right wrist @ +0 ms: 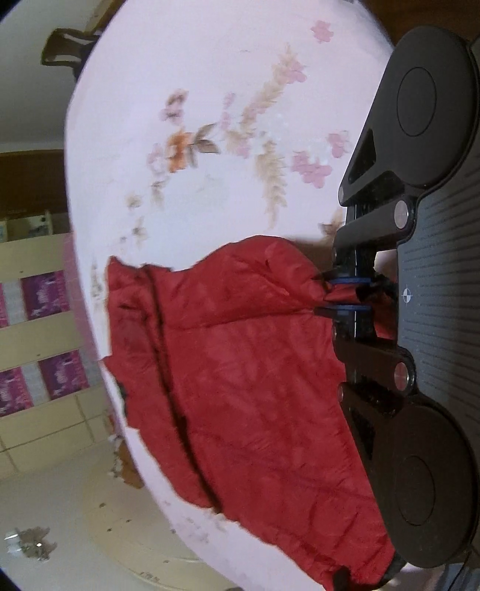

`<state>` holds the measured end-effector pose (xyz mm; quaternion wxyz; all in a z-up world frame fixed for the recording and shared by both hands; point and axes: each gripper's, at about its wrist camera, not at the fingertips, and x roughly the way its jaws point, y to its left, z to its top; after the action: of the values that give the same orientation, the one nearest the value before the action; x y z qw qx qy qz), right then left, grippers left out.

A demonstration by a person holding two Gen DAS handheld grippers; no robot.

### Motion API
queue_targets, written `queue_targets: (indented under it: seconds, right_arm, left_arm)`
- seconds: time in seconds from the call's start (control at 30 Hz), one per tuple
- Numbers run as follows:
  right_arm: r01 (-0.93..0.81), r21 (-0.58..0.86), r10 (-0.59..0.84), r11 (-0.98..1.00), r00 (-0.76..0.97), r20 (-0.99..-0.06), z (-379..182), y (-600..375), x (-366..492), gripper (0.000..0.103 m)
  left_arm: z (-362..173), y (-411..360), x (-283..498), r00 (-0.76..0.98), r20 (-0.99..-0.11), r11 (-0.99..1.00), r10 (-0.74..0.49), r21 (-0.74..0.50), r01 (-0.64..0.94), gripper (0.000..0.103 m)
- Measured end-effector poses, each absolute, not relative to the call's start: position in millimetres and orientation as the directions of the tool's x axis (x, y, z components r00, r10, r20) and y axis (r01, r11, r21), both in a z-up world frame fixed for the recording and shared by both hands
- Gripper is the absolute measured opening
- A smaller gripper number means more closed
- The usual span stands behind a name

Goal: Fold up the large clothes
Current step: 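Grasp the folded jacket edge with both tools and lift, then carry the lifted edge over the jacket body with both tools and open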

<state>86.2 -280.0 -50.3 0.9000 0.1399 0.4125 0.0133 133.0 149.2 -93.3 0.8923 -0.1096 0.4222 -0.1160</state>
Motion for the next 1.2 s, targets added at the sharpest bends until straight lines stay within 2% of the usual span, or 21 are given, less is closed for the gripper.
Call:
queue_targets:
  seconds: [0.27,0.53,0.93,1.2]
  right_arm:
    - [0.075,0.244,0.115,0.967,0.726,-0.678,-20.7,-274.1,100.0,0.009]
    - [0.079,0.251,0.096,0.965,0.782,-0.615,7.9,-283.4,142.1,0.009]
    - [0.088,0.291,0.088,0.953,0.836,-0.541,17.0,-299.6,268.2,0.009]
    - [0.105,0.295,0.073,0.950,0.843,-0.533,12.7,-310.0,356.1,0.009]
  left_arm:
    - [-59.6,142.1,146.0,0.676,-0.655,0.937,-0.338,-0.300,0.177,0.009]
    - [-34.2,136.8,191.0,0.728,-0.599,0.937,-0.333,-0.298,0.184,0.009]
    - [-17.2,126.0,307.6,0.774,-0.580,0.959,-0.255,-0.255,0.124,0.009]
    - [-18.1,113.0,386.6,0.792,-0.582,0.973,-0.186,-0.221,0.066,0.009]
